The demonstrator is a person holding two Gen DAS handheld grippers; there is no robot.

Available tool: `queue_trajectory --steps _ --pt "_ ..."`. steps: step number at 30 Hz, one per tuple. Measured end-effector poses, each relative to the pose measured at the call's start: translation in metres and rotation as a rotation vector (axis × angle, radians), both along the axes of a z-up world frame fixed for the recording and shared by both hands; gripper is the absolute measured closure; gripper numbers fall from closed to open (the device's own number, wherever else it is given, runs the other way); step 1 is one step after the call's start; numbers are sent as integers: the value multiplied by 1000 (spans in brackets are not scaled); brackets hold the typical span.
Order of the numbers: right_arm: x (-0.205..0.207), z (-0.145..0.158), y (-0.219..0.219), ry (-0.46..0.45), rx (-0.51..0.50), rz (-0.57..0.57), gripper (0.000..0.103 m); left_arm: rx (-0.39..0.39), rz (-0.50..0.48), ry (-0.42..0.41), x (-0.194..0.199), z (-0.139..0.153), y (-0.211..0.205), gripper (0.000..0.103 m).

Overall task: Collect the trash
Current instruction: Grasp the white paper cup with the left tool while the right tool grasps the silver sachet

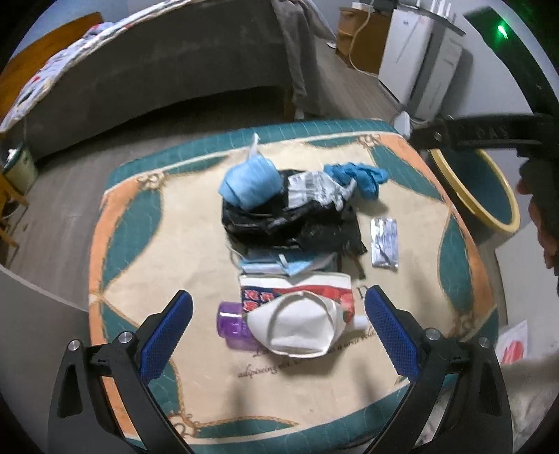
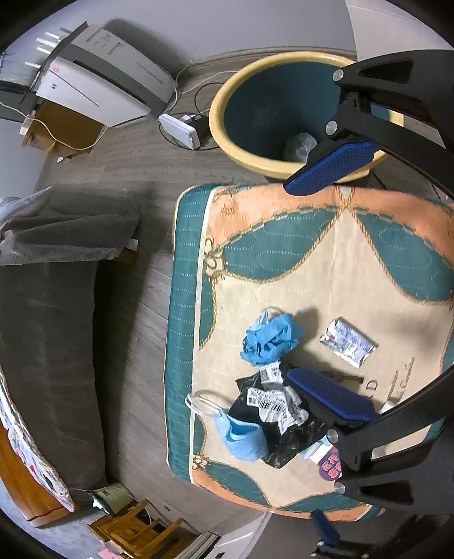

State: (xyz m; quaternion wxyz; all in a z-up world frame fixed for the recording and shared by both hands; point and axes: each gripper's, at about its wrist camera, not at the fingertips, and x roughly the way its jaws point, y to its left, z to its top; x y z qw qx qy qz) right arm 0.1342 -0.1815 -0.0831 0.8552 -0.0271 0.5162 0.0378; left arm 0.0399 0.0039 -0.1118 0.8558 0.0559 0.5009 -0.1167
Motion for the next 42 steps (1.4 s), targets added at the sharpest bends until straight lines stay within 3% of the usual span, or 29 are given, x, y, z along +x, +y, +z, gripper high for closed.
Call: queue_trajectory --steps 9,12,14,16,18,21,25,34,42 --pt "7 -18 24 39 -2 15 6 -24 -61 80 -1 -20 -6 8" --pt "7 -22 29 52 -4 22 7 -19 -72 96 1 -27 -6 19" --pt "6 -27 31 74 1 20 10 -26 -72 121 3 -31 -4 25" --pt "5 -33 29 105 5 6 20 -25 -74 128 4 -33 -3 33" --pt "3 -40 25 141 29 -18 27 -28 -76 127 5 -32 -3 33" --pt "-2 -53 21 209 66 -38 38 -25 -84 109 4 -27 -3 35" --pt "-11 -69 24 276 94 -38 43 -35 -92 98 2 -20 -4 35" --pt "-17 -84 42 305 77 -12 46 -32 -97 -9 -3 14 3 36" --pt "-17 -93 42 322 71 -21 51 -22 -32 -65 11 29 22 36"
